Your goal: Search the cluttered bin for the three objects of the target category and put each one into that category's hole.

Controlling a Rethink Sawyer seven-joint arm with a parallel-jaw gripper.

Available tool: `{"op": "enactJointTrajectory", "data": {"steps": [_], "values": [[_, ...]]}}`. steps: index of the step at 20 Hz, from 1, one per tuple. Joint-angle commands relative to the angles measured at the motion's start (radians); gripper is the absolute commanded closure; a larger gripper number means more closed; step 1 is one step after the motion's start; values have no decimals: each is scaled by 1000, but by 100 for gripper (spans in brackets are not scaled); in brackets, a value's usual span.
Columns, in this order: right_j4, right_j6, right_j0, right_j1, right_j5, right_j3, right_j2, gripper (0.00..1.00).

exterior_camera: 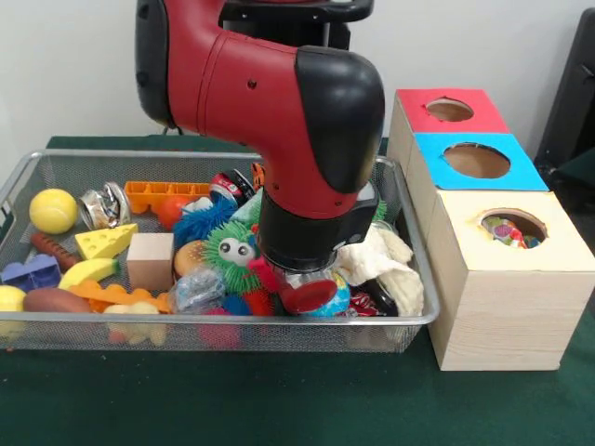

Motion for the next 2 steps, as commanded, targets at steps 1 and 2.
{"op": "enactJointTrajectory", "data": {"steps": [1,2], "values": [[-101,-392,-93,-29,138,41,205,100],[-160,-422,-32,-102,85,59,162,100]]}}
